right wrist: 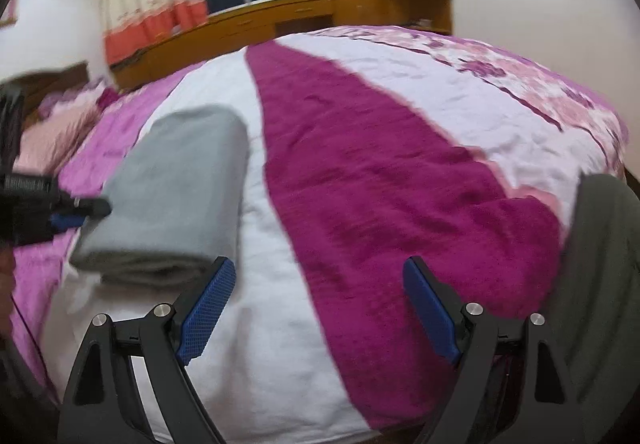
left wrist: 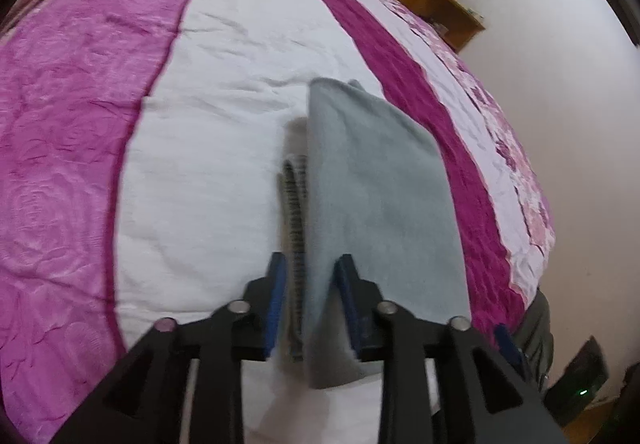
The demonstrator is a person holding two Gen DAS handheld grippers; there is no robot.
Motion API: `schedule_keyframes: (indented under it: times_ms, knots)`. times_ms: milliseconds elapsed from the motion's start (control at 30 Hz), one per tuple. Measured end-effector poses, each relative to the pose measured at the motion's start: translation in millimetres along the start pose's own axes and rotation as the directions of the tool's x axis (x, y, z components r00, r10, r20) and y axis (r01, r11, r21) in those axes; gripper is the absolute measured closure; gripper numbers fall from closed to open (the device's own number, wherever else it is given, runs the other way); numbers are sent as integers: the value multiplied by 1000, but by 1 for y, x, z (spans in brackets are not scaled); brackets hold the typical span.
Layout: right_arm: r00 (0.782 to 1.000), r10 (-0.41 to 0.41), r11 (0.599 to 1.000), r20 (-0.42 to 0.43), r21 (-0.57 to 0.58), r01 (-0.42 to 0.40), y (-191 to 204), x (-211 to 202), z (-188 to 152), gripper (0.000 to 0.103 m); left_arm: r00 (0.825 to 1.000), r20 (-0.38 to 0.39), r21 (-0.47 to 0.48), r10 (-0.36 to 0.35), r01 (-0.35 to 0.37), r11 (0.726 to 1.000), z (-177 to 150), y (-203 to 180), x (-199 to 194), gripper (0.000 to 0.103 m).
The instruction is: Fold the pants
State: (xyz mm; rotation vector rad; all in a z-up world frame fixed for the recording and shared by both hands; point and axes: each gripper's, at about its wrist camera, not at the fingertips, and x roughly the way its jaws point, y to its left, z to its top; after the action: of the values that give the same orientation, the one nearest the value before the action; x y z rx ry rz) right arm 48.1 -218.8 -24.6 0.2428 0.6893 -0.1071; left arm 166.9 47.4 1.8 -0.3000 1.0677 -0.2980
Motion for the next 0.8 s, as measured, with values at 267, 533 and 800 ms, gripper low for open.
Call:
schedule_keyframes:
  times_ms: [267, 533, 800]
  knots:
    - [992, 100, 993, 80, 53, -105, 11, -7, 38, 54, 968, 224, 71, 113, -132, 989, -6, -31, -53, 57]
    - [972, 235, 971, -7, -52, -235, 51, 18, 49, 103, 976, 203, 194, 79, -119, 974, -21, -67, -22, 101]
    - [966, 208, 966, -153, -121, -228, 54, 54, 25, 103, 984, 107, 193, 141, -160, 968, -37, -50, 26, 103]
